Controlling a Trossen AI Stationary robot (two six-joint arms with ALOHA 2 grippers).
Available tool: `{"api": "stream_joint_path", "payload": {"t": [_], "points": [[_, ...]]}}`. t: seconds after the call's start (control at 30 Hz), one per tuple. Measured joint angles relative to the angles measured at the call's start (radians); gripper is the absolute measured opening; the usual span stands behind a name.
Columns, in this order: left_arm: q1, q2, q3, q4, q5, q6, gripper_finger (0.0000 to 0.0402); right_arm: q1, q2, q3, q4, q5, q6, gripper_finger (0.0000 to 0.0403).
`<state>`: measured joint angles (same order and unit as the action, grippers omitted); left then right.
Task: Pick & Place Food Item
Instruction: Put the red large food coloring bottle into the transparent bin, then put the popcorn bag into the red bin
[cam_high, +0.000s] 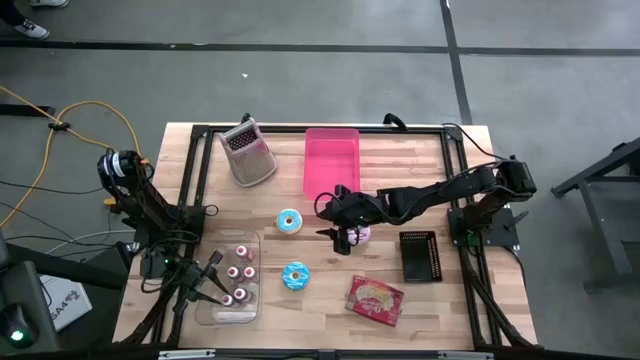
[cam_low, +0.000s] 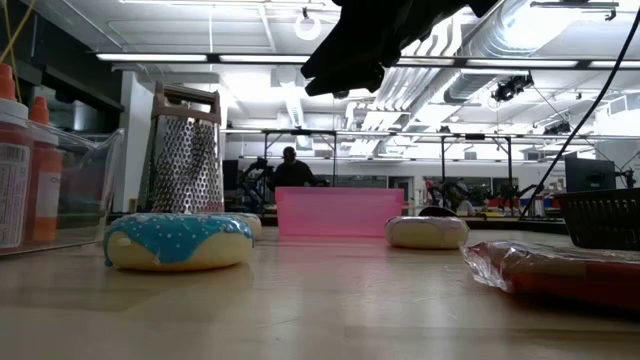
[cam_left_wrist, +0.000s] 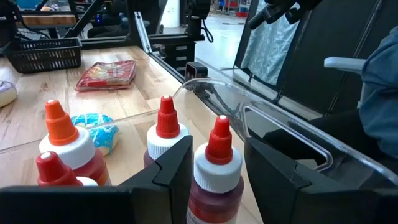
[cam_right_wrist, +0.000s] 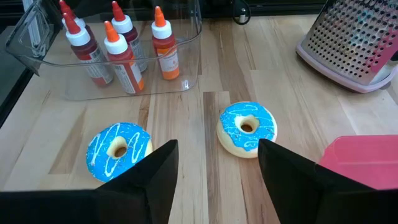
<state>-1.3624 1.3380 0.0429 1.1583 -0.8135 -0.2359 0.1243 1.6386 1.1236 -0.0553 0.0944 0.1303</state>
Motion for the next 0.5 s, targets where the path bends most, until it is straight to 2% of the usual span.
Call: {"api": "stream_joint_path", "payload": {"t": [0.5], "points": [[0.0, -0.006, -0.02, 0.207, -0.028, 0.148, 0.0139, 0.0, 0.0, 0.0, 0.0, 0.0, 0.0, 0.0208]]}}
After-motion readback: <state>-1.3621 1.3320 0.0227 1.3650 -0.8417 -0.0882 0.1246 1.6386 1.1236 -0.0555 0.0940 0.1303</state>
